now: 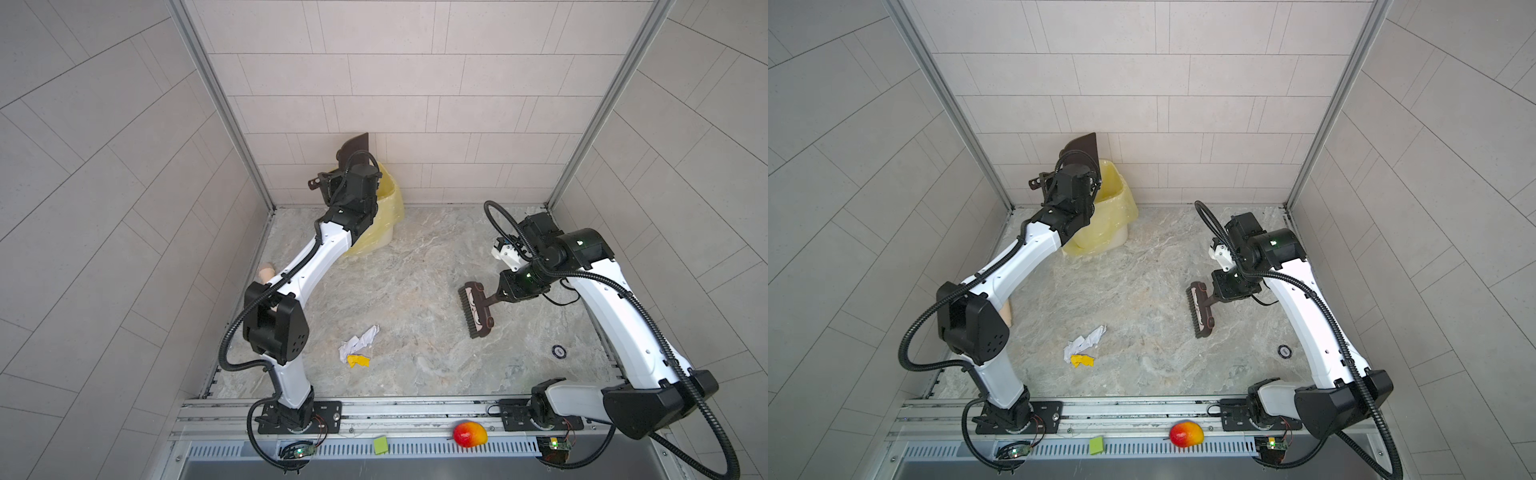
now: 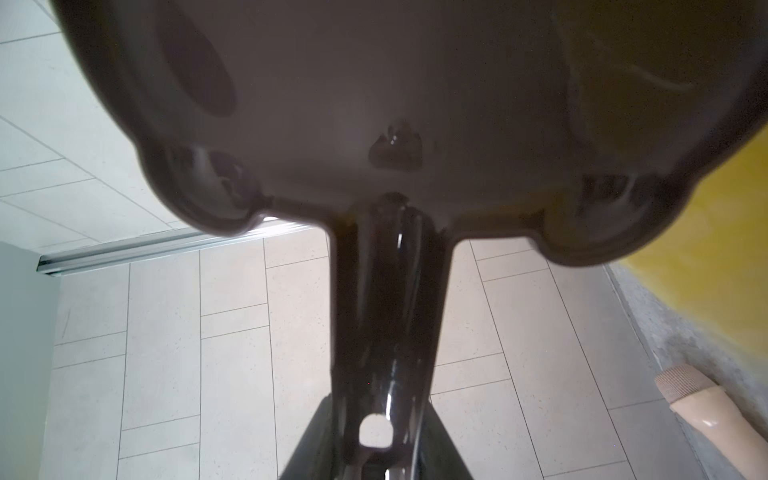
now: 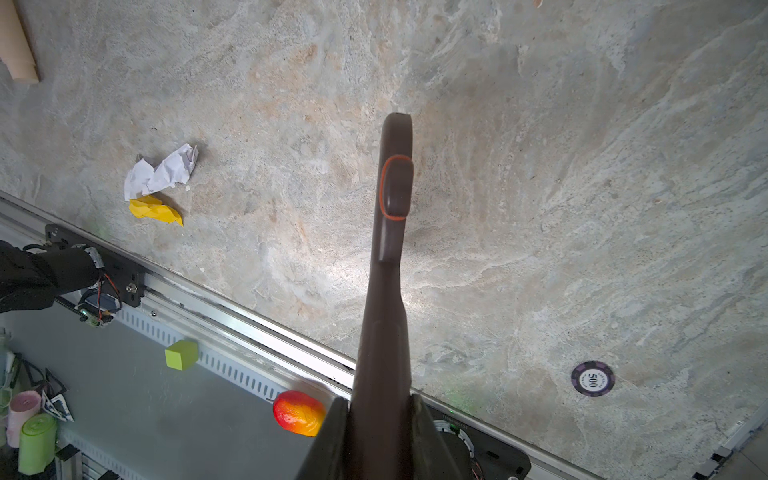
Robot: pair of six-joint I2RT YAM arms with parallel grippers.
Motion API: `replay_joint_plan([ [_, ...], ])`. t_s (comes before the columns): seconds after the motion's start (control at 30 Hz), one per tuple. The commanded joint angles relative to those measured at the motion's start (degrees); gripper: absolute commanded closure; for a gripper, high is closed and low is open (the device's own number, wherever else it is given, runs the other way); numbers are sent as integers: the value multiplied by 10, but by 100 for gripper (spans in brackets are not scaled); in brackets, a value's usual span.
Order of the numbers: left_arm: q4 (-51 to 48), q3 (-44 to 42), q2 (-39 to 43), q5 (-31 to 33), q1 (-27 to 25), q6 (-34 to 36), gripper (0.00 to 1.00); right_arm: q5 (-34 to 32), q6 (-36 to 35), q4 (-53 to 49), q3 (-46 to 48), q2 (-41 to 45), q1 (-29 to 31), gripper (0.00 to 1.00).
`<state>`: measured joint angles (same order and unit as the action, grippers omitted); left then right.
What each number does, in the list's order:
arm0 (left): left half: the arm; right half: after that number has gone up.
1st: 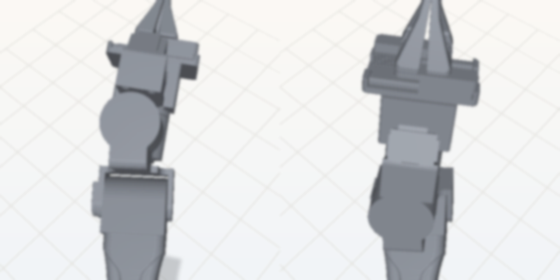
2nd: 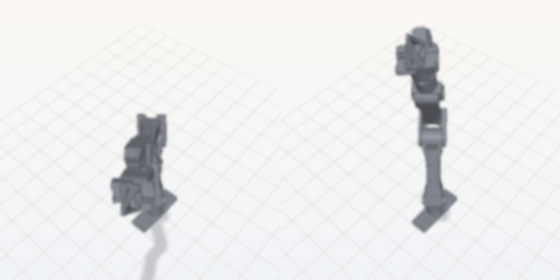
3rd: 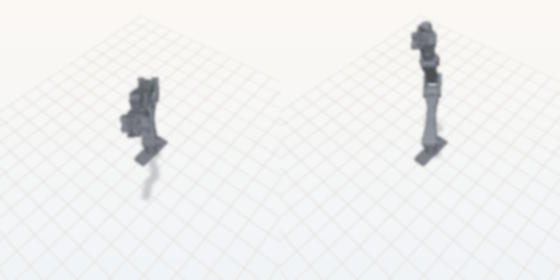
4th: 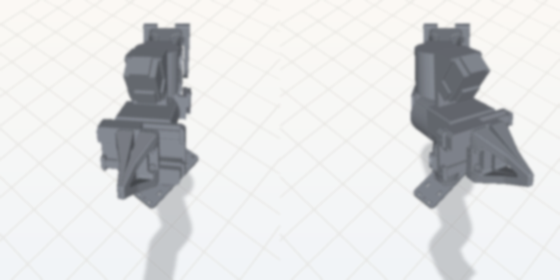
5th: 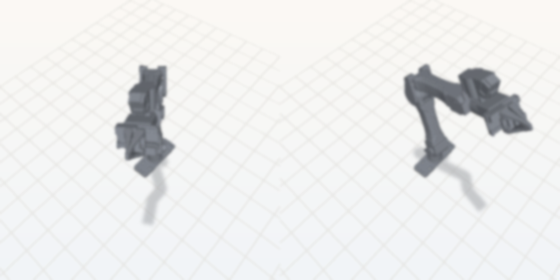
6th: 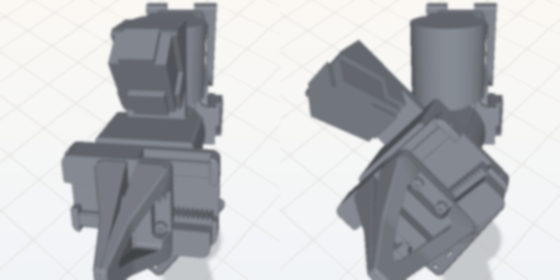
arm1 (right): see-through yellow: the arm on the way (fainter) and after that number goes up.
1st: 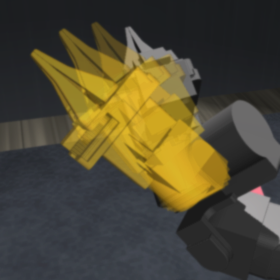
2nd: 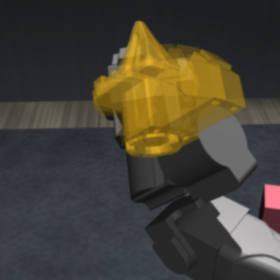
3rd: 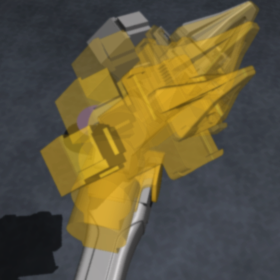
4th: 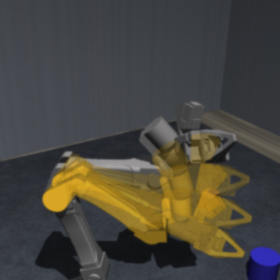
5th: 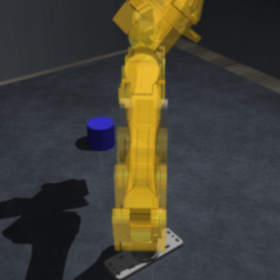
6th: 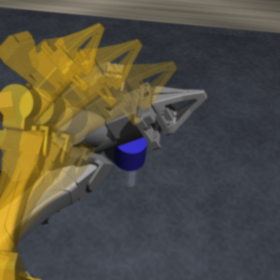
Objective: Sweep away the paper scraps from the table
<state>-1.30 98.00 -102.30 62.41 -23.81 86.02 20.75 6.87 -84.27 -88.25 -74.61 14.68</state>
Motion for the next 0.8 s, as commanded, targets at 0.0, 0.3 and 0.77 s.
replay_joint_plan([
  [0.0,80,-5,25,10,-3,46,100,9,0,-7,-11,7,0,100],
  [0.3,-113,32,64,12,-20,-192,100,31,33,29,16,20,27,100],
  [0.77,-527,-76,255,-176,-52,-768,100,84,190,245,67,-2,209,100],
])
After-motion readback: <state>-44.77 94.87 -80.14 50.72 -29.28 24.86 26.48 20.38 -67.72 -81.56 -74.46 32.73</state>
